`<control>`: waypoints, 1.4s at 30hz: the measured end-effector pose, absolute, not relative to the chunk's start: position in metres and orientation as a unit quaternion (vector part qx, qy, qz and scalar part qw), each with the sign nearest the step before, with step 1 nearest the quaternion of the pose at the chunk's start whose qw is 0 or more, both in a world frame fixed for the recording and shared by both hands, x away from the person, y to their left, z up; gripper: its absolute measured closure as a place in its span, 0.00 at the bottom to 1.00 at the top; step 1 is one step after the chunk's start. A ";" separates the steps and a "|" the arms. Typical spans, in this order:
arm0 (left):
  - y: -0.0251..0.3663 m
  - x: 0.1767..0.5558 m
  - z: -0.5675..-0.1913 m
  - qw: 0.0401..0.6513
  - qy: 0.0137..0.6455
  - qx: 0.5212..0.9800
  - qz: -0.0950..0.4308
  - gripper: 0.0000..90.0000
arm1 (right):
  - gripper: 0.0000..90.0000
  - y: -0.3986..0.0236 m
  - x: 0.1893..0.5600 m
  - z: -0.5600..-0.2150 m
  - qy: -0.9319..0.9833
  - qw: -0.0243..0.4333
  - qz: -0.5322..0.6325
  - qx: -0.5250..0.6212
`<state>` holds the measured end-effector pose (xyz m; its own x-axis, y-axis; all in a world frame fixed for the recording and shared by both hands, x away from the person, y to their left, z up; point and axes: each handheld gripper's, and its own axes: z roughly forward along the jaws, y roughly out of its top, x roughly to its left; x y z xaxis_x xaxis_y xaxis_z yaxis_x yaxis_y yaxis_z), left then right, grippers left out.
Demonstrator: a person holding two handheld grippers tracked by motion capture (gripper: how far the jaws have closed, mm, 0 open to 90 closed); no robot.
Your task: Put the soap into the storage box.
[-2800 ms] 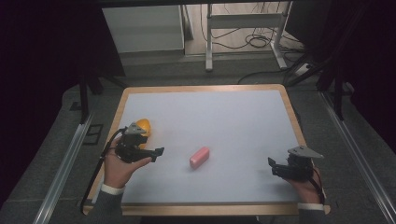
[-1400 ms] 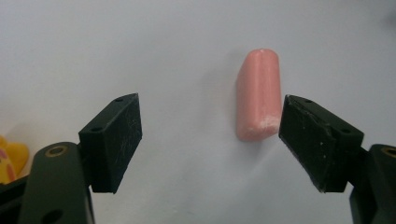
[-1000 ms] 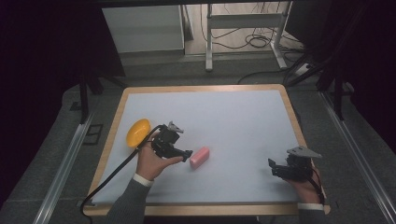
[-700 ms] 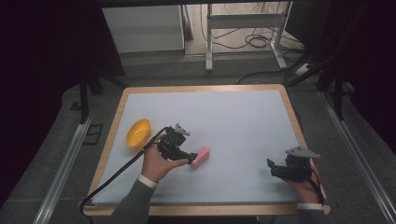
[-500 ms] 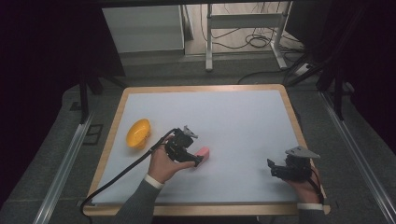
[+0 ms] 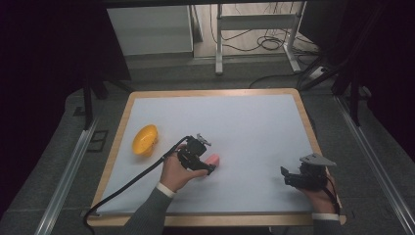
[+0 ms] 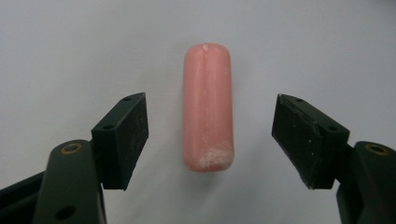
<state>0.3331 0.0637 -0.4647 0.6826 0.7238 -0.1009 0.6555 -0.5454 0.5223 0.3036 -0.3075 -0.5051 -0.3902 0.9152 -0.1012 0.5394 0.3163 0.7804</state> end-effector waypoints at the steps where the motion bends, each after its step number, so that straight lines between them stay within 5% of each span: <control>1: 0.063 0.334 -0.466 0.268 0.393 0.877 0.062 0.31 | 0.12 -0.307 0.304 -0.505 0.762 0.278 0.338 0.477; 42: 0.047 0.349 -0.501 0.244 0.411 0.877 0.049 0.66 | 0.12 -0.311 0.303 -0.506 0.760 0.281 0.333 0.482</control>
<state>0.3488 0.0470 -0.5006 0.6574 0.7448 -0.1144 0.6971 -0.5435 0.4676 0.3032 -0.3107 -0.5063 -0.3770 0.9202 -0.1059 0.5456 0.3130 0.7774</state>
